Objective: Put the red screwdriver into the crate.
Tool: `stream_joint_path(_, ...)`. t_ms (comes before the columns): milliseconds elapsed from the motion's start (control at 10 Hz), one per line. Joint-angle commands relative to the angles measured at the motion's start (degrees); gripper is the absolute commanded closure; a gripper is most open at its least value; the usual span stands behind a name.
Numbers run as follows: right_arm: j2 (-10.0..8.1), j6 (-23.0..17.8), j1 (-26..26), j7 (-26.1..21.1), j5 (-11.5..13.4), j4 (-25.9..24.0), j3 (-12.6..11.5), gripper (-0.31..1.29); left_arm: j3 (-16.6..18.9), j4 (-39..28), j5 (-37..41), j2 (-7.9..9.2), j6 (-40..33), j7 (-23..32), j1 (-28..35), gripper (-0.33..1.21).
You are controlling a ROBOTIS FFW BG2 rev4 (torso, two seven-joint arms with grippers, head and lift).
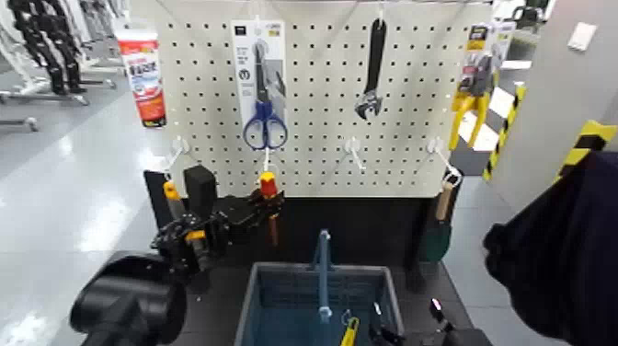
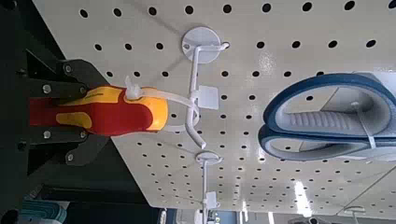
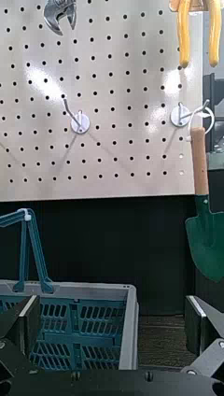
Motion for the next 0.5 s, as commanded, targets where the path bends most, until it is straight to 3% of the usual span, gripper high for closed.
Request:
stream_joint_path(100,-0.06,-0.1,-0.04,0.0,0.0,0.1,0.03,0.14,-0.43,-0.96,0.05,0.09,-0.16,-0.01,0.47,1.13)
stream_joint_path(500,-0.15,0.25,-0.13,0.0,-0.18,0.1,0.12,0.14,0.45,-6.06,0.13,0.09,1.15,0.79,3.81,1.13)
